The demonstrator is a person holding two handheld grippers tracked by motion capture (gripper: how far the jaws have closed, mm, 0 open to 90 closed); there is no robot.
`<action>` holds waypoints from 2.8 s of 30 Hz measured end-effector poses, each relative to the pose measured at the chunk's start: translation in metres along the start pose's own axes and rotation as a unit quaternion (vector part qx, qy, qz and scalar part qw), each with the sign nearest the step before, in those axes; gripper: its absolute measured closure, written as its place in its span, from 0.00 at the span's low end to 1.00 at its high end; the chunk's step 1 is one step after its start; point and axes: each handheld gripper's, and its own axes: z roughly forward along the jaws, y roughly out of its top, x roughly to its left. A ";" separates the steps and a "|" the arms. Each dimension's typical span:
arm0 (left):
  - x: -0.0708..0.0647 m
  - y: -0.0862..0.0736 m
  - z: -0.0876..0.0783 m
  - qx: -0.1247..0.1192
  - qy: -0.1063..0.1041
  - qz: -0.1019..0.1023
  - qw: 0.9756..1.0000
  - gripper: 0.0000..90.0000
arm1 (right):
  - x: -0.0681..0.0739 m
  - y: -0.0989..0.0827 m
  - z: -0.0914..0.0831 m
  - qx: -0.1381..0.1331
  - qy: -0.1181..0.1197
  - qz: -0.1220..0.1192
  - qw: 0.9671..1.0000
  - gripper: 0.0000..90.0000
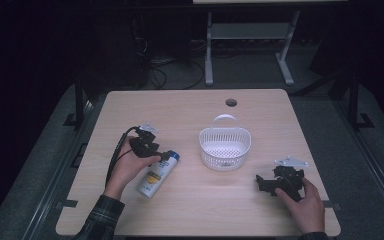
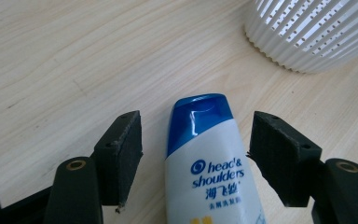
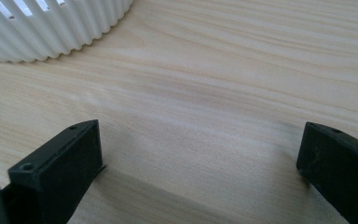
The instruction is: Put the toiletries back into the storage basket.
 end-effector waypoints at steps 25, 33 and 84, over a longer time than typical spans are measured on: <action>-0.011 -0.001 0.042 0.069 0.020 0.011 0.997 0.33 | 0.000 0.000 0.000 0.000 0.000 0.000 1.000 0.00; -0.014 -0.002 0.047 0.083 0.025 0.019 0.996 0.35 | 0.000 0.000 0.000 0.000 0.001 0.000 1.000 0.00; 0.001 -0.016 -0.010 -0.048 -0.077 0.006 0.996 0.41 | 0.000 0.000 0.000 0.000 0.001 -0.001 1.000 0.00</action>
